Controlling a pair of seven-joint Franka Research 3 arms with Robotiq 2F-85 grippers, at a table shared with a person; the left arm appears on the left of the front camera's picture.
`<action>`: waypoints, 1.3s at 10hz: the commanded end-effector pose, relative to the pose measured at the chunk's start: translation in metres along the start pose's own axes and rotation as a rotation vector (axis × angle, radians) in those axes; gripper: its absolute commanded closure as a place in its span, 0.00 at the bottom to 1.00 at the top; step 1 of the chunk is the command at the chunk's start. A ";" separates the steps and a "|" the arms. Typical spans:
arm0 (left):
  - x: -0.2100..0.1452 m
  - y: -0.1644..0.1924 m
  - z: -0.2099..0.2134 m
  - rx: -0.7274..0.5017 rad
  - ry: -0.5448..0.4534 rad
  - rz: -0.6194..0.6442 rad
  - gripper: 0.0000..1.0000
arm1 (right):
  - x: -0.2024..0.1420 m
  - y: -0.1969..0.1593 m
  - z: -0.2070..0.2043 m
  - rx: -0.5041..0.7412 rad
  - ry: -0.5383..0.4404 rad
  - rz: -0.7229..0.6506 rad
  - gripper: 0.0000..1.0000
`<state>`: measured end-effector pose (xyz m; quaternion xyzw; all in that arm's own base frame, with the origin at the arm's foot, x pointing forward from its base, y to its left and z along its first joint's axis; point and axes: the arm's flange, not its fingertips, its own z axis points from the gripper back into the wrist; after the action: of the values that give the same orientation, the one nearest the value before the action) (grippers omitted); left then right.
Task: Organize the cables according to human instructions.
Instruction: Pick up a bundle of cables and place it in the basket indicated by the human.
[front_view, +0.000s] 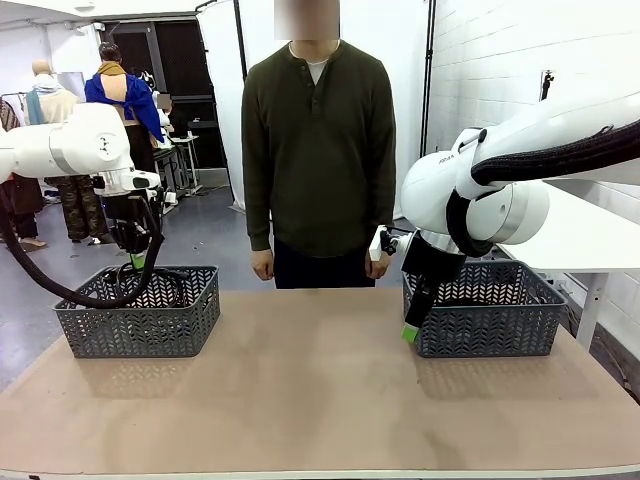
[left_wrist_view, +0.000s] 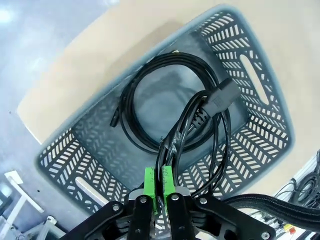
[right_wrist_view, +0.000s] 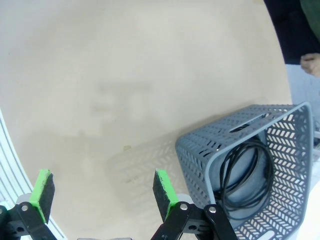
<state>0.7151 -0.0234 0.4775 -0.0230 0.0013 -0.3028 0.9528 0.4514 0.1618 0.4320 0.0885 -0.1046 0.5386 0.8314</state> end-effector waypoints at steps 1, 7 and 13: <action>-0.023 -0.012 -0.006 -0.006 -0.028 0.022 1.00 | 0.000 0.000 0.000 0.005 0.005 0.006 0.00; -0.031 -0.008 -0.009 0.004 -0.078 0.076 0.00 | 0.000 0.000 0.000 0.005 0.005 0.006 0.00; -0.028 -0.025 0.041 0.044 -0.100 0.060 0.00 | 0.000 0.000 0.000 0.005 0.005 0.006 0.00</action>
<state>0.6849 -0.0253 0.5187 -0.0196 -0.0541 -0.2841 0.9571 0.4514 0.1618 0.4320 0.0885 -0.1046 0.5385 0.8314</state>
